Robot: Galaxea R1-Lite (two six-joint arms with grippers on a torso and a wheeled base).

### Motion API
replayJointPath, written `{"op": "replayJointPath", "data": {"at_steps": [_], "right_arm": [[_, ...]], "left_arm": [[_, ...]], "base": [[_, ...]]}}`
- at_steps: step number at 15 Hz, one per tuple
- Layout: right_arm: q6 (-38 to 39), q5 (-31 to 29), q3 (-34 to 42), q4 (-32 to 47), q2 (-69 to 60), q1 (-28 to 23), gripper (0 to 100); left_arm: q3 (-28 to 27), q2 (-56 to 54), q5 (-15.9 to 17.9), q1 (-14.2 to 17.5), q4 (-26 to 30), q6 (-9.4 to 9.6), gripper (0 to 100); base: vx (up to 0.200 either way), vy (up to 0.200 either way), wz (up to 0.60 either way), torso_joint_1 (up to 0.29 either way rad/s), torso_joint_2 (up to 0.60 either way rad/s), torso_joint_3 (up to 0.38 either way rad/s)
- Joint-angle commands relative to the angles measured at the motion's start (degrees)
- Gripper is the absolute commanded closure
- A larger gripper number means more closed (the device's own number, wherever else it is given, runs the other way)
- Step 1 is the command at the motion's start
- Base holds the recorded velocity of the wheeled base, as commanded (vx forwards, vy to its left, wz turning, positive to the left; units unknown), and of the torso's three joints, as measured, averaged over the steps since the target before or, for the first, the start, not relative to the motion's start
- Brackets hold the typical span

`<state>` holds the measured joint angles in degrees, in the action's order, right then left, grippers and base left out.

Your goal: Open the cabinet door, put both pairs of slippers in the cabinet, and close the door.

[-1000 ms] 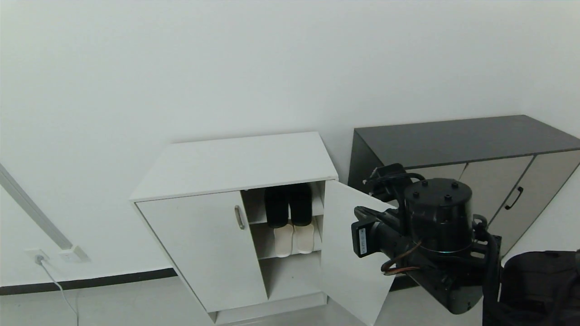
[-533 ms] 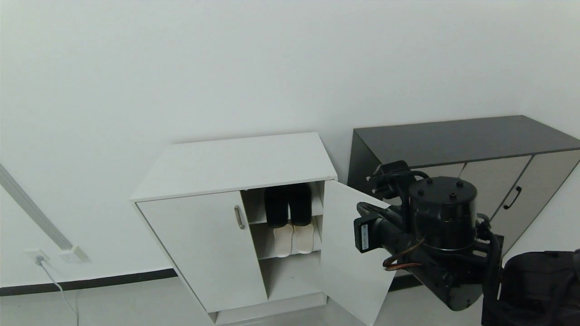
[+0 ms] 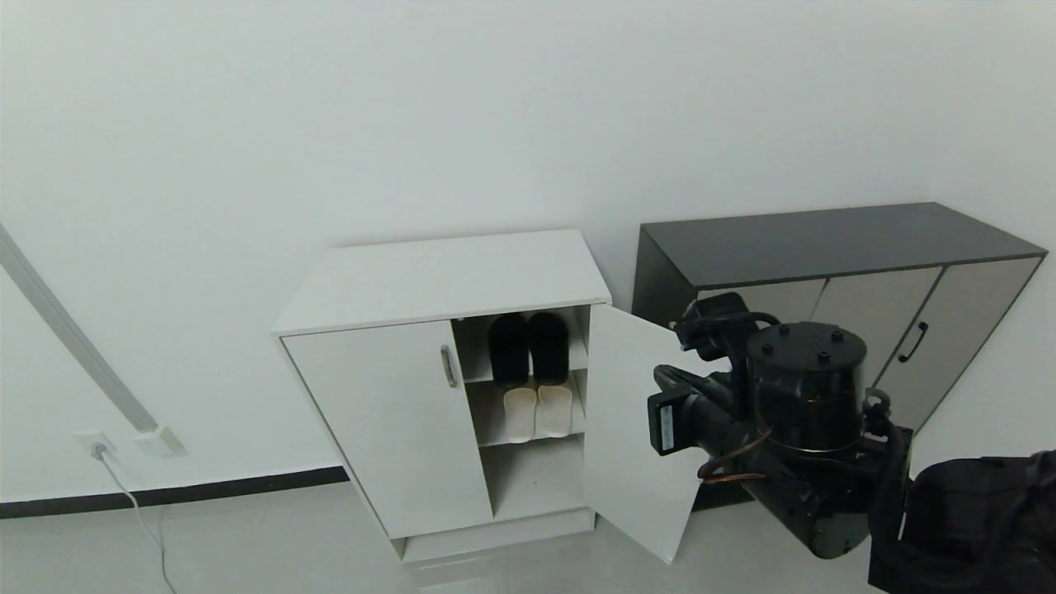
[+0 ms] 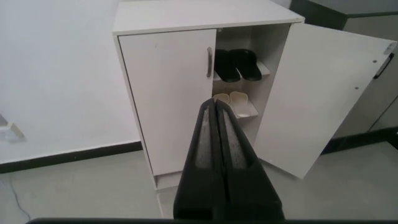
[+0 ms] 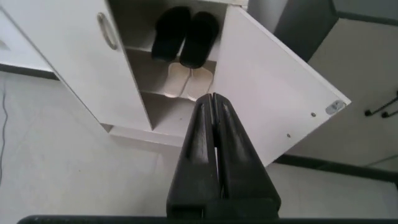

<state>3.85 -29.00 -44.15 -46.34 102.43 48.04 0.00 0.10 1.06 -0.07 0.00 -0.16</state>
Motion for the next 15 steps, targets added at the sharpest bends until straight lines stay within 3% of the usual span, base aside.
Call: {"op": "replayJointPath", "data": {"at_steps": [1, 3, 8, 15], "right_arm": [[-1.04, 0.00, -0.58, -0.25, 1.02, -1.37, 100], [-2.71, 0.09, -4.36, 0.37, 1.99, -5.15, 100], [-2.01, 1.32, -16.05, 12.94, 4.10, -12.36, 100], [-2.01, 3.51, -25.81, 13.38, 11.48, -19.74, 100]], "left_arm": [[0.00, -0.01, 0.08, -0.01, 0.00, -0.02, 100], [0.00, -0.01, 0.08, -0.01, 0.09, 0.07, 100], [0.00, -0.01, 0.08, -0.01, 0.00, -0.02, 100], [0.00, -0.01, 0.08, -0.01, 0.00, -0.02, 100]], "base": [[0.000, 0.000, 0.00, 0.000, 0.00, 0.000], [0.000, 0.000, 0.00, 0.000, 0.00, 0.000], [0.000, 0.000, 0.00, 0.000, 0.00, 0.000], [0.000, 0.000, 0.00, 0.000, 0.00, 0.000]]}}
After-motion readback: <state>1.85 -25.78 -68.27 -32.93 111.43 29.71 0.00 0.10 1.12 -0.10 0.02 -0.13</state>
